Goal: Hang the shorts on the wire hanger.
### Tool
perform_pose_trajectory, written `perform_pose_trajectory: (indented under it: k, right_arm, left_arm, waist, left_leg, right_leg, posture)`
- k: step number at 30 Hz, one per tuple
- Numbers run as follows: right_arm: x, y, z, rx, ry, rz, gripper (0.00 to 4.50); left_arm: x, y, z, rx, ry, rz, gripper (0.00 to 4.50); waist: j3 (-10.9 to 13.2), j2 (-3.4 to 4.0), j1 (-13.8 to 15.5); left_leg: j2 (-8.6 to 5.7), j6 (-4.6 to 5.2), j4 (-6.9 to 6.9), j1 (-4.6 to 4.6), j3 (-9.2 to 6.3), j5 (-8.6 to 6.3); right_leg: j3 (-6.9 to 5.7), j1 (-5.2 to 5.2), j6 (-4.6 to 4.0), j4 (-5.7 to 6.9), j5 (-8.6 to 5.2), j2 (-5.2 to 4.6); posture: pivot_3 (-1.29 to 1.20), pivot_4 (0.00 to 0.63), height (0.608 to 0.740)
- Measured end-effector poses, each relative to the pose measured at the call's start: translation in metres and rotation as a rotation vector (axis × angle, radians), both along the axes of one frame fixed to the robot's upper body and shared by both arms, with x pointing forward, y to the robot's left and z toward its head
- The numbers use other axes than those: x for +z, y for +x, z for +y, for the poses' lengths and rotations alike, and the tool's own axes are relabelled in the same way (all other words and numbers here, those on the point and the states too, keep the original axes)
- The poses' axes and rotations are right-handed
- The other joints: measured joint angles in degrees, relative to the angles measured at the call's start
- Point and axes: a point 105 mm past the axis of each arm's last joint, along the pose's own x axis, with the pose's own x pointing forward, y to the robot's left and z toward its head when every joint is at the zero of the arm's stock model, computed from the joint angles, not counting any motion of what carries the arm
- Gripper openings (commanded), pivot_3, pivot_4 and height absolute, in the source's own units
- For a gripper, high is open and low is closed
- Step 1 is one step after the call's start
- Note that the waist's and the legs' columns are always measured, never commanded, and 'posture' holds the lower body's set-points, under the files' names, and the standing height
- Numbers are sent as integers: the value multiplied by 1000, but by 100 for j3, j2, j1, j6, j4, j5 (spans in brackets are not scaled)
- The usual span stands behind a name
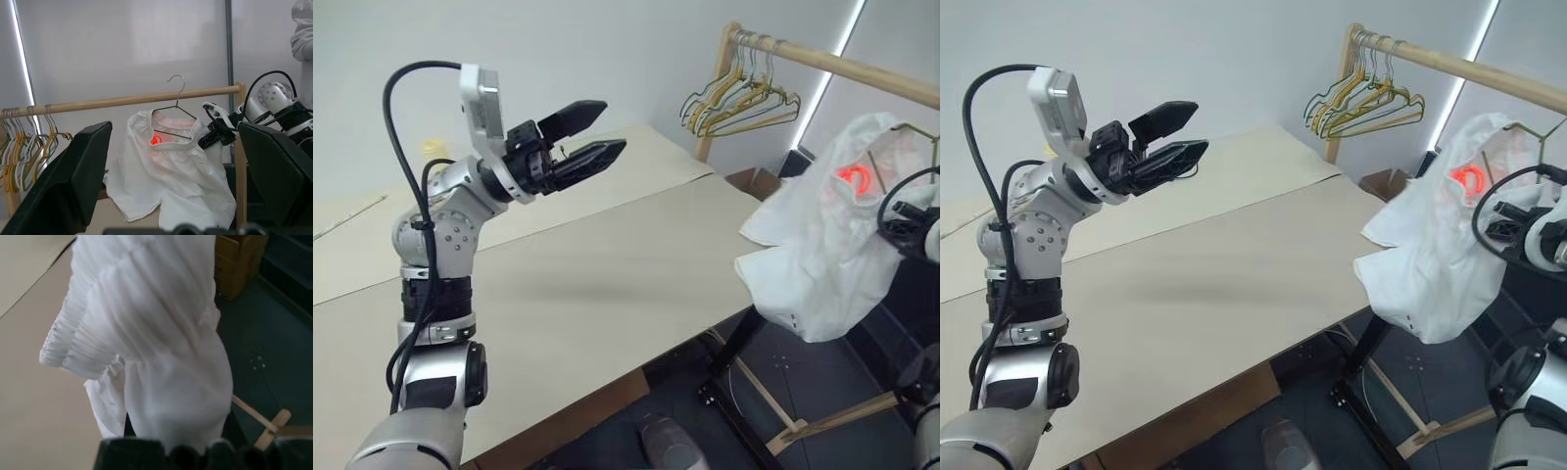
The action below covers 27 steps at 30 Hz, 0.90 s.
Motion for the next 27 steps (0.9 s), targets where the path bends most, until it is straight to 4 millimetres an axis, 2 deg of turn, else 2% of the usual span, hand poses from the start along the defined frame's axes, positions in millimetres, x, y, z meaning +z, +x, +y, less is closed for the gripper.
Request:
perform_pose_trajectory:
  k: [5,13,27]
  right_arm:
    - [-11,5,-15,-81,55,74,0]
    - [-24,10,-43,-181,38,68,0]
    - [-37,10,-57,-225,16,65,0]
  left_arm:
    - [0,-3,4,8,-8,9,4437]
    - [-3,-12,4,-35,-28,54,4437]
    - [5,-22,0,-83,-72,98,4437]
  waist:
    - [0,1,-22]
    - [2,0,-16]
    - [4,1,47]
  left_leg:
    - [-3,1,0,-4,4,0]
    - [-5,3,0,-7,6,-2]
    - [-4,3,-2,-1,8,-2]
  right_leg:
    - [9,5,11,-19,7,-1]
    - [11,5,16,-26,8,-3]
    - [13,13,19,-38,10,1]
  posture:
    - [-370,18,740]
    - [-338,19,740]
    - [-337,18,740]
